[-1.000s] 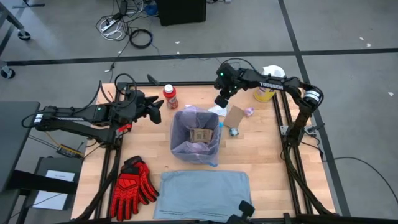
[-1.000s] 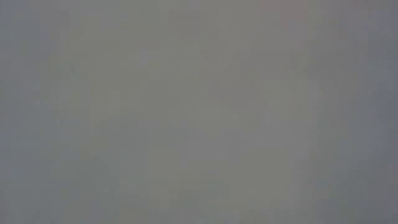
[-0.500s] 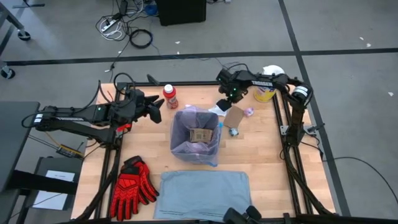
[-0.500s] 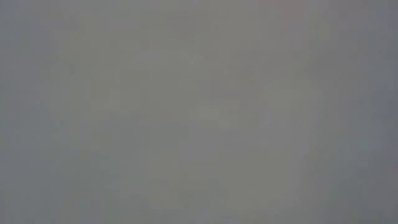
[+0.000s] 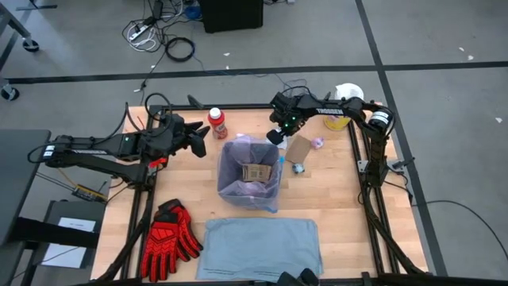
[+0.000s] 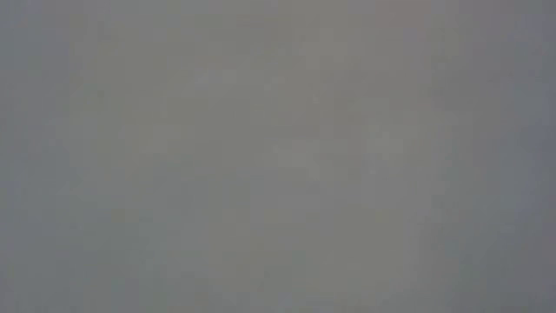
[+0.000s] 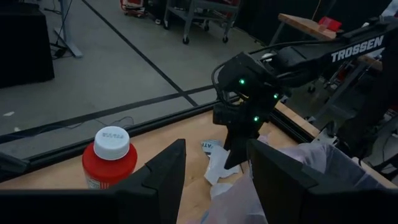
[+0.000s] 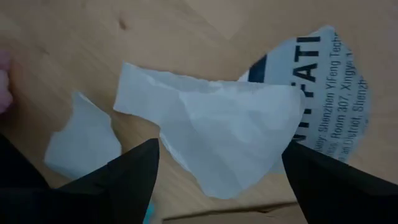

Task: Place trash/remove bag and relplace
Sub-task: Put the white paper material into the trash bin

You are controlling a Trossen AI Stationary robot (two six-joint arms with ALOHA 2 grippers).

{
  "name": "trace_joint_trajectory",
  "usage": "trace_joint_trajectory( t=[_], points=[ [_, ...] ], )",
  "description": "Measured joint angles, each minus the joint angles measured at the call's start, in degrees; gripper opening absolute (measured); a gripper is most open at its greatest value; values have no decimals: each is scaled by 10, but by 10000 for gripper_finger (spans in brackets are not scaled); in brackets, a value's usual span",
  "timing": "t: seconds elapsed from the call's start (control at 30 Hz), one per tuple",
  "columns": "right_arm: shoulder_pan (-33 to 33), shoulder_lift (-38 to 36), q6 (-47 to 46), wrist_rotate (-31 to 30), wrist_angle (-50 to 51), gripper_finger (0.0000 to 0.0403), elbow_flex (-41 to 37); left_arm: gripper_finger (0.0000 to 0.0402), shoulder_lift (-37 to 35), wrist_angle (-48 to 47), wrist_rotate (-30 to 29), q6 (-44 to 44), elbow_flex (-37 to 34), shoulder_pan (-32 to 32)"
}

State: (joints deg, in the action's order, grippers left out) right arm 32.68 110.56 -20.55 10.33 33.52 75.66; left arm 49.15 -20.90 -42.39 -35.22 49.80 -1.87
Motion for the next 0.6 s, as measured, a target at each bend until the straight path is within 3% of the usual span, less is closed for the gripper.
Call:
trace_joint_trajectory(
  t=[0.23, 0.6],
  points=[
    [-11, 0, -5, -2, -5, 285, 0, 182, 0, -7, 0, 5, 0, 0],
    [-23, -1, -33, -5, -63, 153, -45, 182, 0, -9, 0, 5, 0, 0]
  ],
)
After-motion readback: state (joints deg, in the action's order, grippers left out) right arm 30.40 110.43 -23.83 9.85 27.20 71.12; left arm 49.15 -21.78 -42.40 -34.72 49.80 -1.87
